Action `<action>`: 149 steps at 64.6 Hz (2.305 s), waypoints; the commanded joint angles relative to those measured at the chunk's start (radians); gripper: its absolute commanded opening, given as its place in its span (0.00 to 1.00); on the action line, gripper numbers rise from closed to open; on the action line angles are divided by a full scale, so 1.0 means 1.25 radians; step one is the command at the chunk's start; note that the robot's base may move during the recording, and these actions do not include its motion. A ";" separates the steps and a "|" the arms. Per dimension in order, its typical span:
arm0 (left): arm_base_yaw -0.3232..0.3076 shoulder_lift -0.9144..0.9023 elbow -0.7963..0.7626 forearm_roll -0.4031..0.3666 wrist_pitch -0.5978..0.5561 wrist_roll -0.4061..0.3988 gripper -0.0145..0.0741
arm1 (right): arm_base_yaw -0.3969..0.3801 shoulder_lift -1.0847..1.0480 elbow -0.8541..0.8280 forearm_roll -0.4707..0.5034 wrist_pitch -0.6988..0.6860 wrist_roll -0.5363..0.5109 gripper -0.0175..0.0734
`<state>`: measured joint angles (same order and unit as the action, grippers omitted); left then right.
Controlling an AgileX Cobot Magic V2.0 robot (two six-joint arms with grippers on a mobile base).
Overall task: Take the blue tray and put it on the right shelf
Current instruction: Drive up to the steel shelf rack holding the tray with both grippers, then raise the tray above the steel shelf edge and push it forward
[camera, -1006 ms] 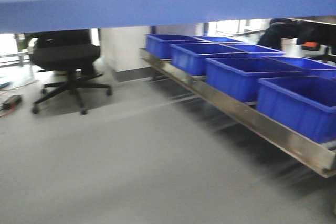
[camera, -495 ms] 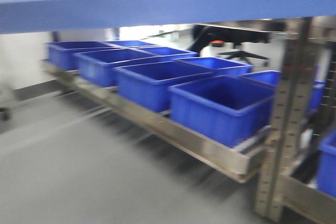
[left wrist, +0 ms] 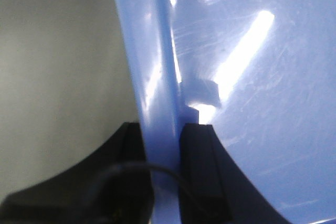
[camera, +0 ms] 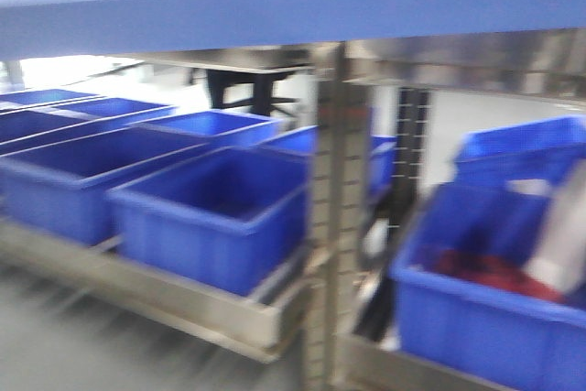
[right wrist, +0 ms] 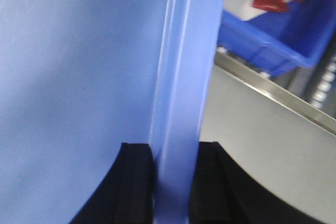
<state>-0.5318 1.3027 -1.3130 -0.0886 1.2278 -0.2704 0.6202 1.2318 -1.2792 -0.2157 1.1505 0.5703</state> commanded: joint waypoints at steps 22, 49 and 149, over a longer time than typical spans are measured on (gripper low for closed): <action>-0.013 -0.020 -0.019 -0.041 -0.015 0.030 0.11 | 0.005 -0.020 -0.026 -0.011 -0.082 -0.018 0.25; -0.013 -0.020 -0.019 -0.041 -0.015 0.030 0.11 | 0.005 -0.020 -0.026 -0.011 -0.082 -0.018 0.25; -0.013 -0.020 -0.019 -0.041 -0.015 0.030 0.11 | 0.005 -0.020 -0.026 -0.011 -0.082 -0.018 0.25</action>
<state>-0.5318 1.3027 -1.3130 -0.0903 1.2278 -0.2704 0.6202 1.2318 -1.2792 -0.2178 1.1505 0.5703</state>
